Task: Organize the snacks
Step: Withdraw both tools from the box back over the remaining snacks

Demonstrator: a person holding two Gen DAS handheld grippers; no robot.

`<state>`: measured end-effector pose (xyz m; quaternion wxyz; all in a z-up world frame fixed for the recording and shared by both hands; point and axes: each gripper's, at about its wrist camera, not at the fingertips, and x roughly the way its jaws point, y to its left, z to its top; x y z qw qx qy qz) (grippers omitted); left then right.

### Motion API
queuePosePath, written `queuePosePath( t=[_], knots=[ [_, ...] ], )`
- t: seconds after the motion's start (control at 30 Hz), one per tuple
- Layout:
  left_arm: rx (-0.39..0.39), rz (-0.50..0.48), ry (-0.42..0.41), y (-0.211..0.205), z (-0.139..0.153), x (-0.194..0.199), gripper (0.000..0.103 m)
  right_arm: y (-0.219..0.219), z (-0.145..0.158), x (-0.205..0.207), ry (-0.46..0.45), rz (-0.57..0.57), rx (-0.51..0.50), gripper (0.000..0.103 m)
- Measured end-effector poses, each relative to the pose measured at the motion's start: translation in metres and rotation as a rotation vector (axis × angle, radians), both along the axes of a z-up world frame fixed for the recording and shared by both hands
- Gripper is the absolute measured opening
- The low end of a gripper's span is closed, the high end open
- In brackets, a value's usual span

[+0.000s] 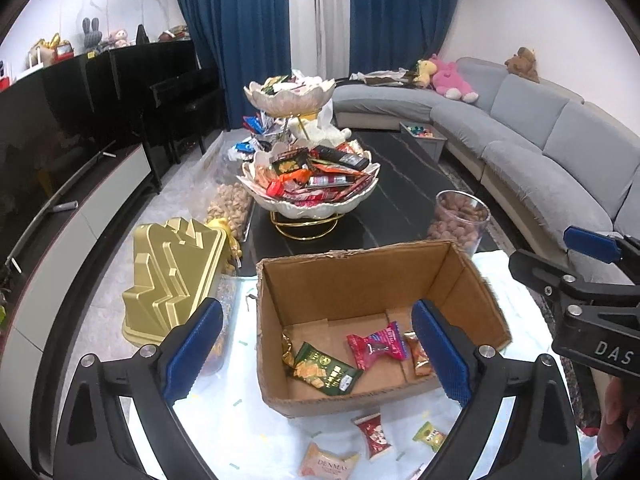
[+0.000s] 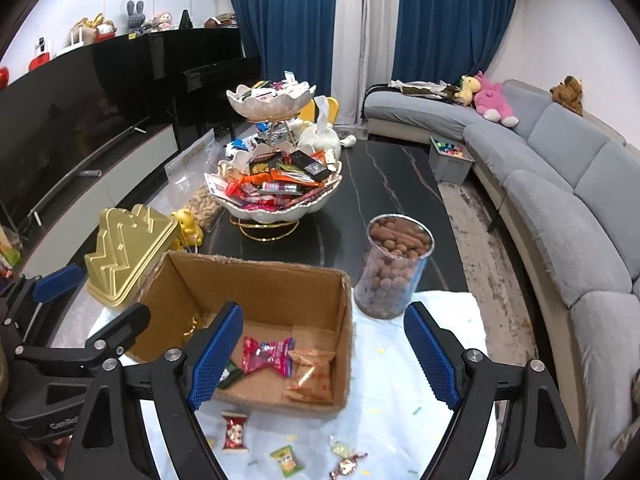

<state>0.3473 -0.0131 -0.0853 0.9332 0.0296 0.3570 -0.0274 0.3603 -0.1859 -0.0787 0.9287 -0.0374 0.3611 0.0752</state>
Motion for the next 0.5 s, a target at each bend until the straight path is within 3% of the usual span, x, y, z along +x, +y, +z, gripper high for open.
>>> queuePosePath(
  t=[0.5],
  knots=[
    [0.001,-0.048,-0.008,-0.023,0.001,-0.037,0.096,-0.034,-0.004,-0.038,0.012,-0.051,0.029,0.083]
  ],
)
